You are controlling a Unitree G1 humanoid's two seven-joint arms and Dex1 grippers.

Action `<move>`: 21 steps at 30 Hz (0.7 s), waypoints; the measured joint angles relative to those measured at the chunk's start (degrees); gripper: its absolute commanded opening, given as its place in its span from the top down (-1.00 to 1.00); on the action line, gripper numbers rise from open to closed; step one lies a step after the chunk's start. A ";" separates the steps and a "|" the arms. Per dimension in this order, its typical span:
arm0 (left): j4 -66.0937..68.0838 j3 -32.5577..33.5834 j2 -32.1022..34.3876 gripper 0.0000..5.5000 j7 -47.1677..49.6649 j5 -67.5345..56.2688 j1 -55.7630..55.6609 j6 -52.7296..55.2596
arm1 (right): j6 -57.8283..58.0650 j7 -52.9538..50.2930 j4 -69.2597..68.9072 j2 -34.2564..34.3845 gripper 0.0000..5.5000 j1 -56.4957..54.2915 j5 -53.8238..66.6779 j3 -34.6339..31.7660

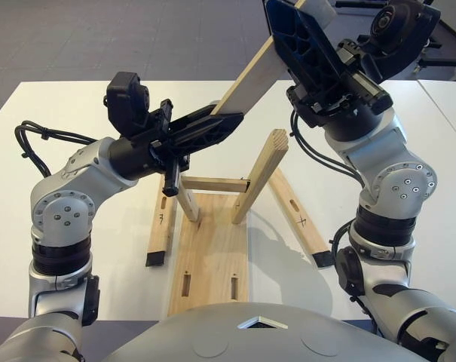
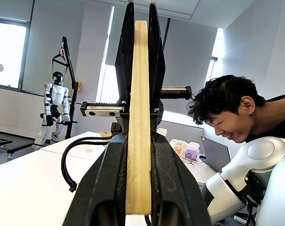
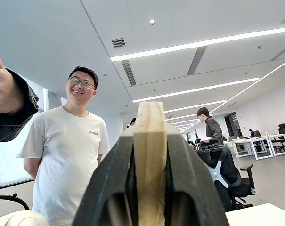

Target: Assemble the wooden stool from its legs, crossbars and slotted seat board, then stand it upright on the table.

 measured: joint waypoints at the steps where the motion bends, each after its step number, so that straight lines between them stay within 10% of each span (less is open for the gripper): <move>1: 0.14 0.03 -0.01 0.66 0.02 -0.03 -0.02 0.04 | 0.00 0.05 -0.01 0.01 0.86 0.02 -0.01 0.00; 7: 2.21 3.49 -1.98 0.27 5.33 -0.15 -0.15 -1.21 | -2.68 -0.90 0.29 -0.32 0.86 0.08 -2.16 -3.26; 21: -13.86 20.40 -3.60 0.27 28.63 14.32 15.74 -13.41 | 1.85 -14.85 3.09 -17.98 0.86 7.32 -14.87 -13.44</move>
